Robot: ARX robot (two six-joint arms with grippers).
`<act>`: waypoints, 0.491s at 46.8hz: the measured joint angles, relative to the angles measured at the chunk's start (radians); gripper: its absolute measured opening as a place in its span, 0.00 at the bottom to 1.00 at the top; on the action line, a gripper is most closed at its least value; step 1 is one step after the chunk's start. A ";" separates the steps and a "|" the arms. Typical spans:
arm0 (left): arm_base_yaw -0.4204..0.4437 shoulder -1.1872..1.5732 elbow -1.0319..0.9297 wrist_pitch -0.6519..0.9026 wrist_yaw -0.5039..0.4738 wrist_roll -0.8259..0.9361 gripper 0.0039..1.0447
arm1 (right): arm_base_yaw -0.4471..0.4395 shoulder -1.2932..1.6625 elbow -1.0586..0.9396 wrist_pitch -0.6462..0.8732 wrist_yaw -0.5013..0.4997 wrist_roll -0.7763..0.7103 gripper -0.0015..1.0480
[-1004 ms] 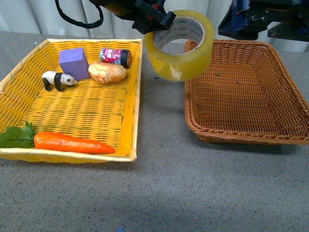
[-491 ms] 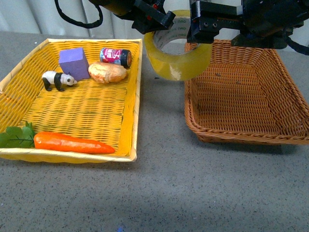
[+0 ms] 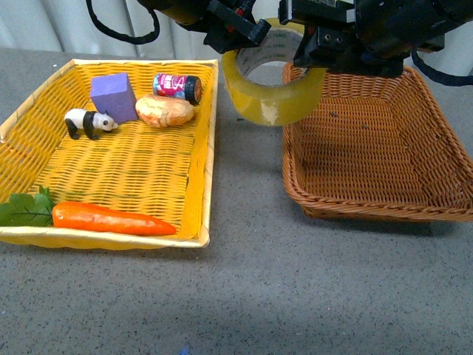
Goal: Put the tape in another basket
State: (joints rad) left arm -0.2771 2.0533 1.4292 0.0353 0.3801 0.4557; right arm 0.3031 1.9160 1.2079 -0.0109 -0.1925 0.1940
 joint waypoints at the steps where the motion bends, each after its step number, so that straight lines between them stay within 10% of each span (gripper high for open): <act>1: 0.000 0.000 0.000 0.000 -0.002 0.000 0.15 | 0.000 0.001 0.002 0.000 0.000 0.008 0.34; 9: -0.002 0.001 0.000 0.000 -0.003 -0.013 0.17 | 0.000 0.007 0.010 -0.013 0.015 0.048 0.21; 23: -0.003 -0.034 -0.033 0.125 -0.068 -0.321 0.58 | -0.025 0.048 0.018 -0.031 0.035 0.052 0.15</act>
State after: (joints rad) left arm -0.2806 2.0197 1.3960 0.1600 0.3126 0.1349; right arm 0.2783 1.9644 1.2259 -0.0418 -0.1574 0.2462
